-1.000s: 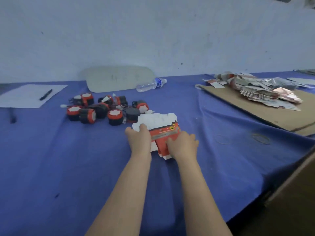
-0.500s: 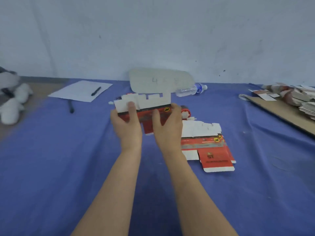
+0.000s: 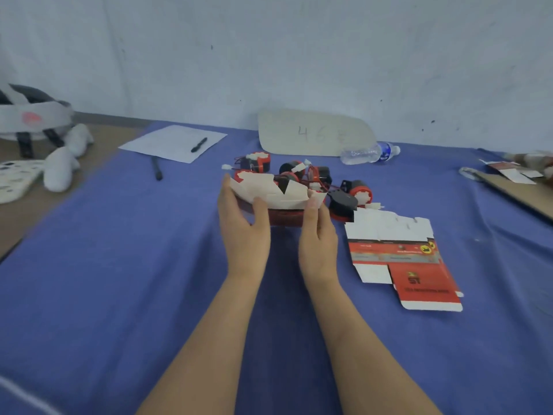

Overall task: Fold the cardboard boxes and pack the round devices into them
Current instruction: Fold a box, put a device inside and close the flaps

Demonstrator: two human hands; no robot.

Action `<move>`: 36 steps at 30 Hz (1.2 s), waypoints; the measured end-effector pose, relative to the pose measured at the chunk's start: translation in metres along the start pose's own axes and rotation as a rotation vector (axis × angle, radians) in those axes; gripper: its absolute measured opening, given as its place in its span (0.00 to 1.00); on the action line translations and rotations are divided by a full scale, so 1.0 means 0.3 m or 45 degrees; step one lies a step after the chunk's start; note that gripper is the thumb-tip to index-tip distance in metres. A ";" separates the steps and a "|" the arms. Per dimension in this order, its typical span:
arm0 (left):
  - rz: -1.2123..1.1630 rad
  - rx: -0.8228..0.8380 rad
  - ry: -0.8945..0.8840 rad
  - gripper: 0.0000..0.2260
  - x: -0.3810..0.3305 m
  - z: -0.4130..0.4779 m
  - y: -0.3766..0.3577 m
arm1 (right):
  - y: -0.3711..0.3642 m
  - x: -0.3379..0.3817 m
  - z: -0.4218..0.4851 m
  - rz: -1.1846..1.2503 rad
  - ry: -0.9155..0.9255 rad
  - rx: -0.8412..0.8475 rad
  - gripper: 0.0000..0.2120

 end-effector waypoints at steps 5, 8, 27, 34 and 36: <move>-0.277 0.160 0.123 0.17 0.005 -0.007 -0.019 | 0.000 -0.008 0.001 -0.045 0.014 0.047 0.22; -0.487 0.201 0.272 0.15 -0.011 -0.019 -0.039 | -0.001 0.002 0.001 -0.064 0.087 0.096 0.22; -0.385 0.253 0.190 0.13 -0.007 -0.046 -0.058 | 0.025 0.020 0.025 -0.084 -0.064 -0.002 0.24; -0.303 0.259 0.049 0.10 -0.010 -0.038 -0.037 | 0.016 0.036 0.010 0.185 -0.048 0.347 0.20; -0.330 0.234 0.106 0.11 -0.007 -0.036 -0.036 | 0.013 0.044 0.018 0.334 -0.205 0.383 0.18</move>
Point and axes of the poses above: each hand's wrist, its own z-axis towards the middle knuckle, its own y-axis out of the back of the hand, x = y × z, the point moved 1 cm from there along z, towards the middle knuckle, and after that the axes turned 13 degrees about -y, right-handed, at the moved point
